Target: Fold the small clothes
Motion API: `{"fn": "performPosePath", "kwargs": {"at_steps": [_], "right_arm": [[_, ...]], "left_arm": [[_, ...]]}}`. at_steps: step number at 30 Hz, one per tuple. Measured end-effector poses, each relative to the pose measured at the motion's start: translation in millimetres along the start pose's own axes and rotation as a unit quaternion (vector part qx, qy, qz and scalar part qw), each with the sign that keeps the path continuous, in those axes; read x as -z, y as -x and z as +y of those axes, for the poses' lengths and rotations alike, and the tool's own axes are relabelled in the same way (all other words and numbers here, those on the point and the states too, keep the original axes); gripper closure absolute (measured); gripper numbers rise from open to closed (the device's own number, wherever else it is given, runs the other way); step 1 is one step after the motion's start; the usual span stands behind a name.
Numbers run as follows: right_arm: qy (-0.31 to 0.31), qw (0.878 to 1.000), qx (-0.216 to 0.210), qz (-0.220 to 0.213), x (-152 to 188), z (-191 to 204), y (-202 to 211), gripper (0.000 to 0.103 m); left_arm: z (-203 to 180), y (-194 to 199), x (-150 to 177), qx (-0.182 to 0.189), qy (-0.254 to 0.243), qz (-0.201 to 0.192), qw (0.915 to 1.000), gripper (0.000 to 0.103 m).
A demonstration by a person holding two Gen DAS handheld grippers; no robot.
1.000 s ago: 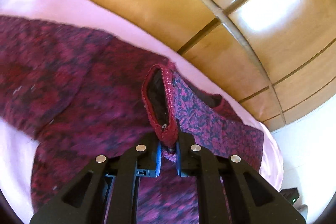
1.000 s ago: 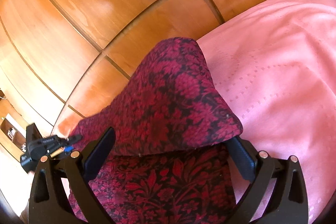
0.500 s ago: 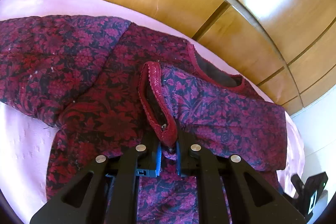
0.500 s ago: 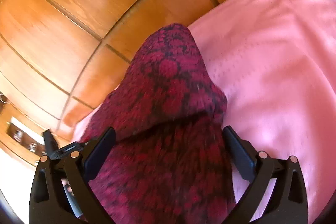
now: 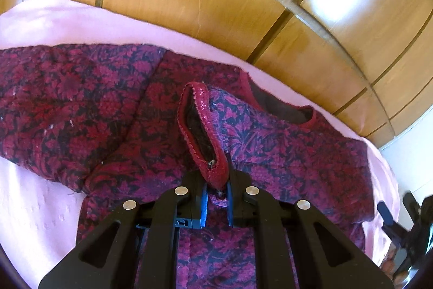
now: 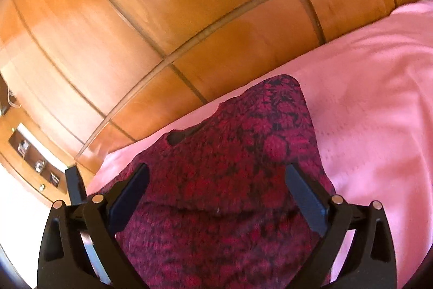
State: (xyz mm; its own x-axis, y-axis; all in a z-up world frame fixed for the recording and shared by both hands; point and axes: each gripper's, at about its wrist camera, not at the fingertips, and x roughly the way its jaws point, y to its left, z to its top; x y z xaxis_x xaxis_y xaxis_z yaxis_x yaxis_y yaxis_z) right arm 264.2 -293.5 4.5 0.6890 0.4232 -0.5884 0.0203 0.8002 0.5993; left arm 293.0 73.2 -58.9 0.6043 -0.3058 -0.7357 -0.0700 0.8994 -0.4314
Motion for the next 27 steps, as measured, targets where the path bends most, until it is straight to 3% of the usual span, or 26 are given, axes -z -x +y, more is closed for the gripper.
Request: {"fn": "performPosePath", "kwargs": {"at_steps": [2, 6, 11, 16, 22, 25, 27], "right_arm": [[0.004, 0.999, 0.026, 0.020, -1, -4, -15, 0.015], [0.029, 0.996, 0.072, 0.052, 10, -20, -43, 0.020], [0.077, 0.990, 0.104, 0.053, 13, -8, -44, 0.020], [0.093, 0.990, 0.107, 0.011, -6, 13, -34, 0.013], [0.113, 0.980, 0.161, 0.034, -28, 17, -86, 0.013], [0.122, 0.969, 0.203, 0.068, -22, 5, -114, 0.013], [0.144, 0.964, 0.217, 0.055, -13, 6, -120, 0.012]], "left_arm": [[6, -2, 4, 0.001, 0.016, 0.001, 0.9999, 0.094], [15, -1, 15, 0.011, 0.034, -0.002, 0.9993, 0.094], [11, 7, 13, 0.008, 0.024, -0.007, 0.9997, 0.094], [7, 14, 10, 0.002, -0.004, -0.020, 0.9998, 0.094], [2, 3, 2, -0.026, -0.026, -0.020, 0.9991, 0.093], [10, -7, 7, -0.027, -0.013, -0.014, 0.9995, 0.089], [10, -7, 9, -0.026, -0.013, -0.020, 0.9994, 0.089]]}}
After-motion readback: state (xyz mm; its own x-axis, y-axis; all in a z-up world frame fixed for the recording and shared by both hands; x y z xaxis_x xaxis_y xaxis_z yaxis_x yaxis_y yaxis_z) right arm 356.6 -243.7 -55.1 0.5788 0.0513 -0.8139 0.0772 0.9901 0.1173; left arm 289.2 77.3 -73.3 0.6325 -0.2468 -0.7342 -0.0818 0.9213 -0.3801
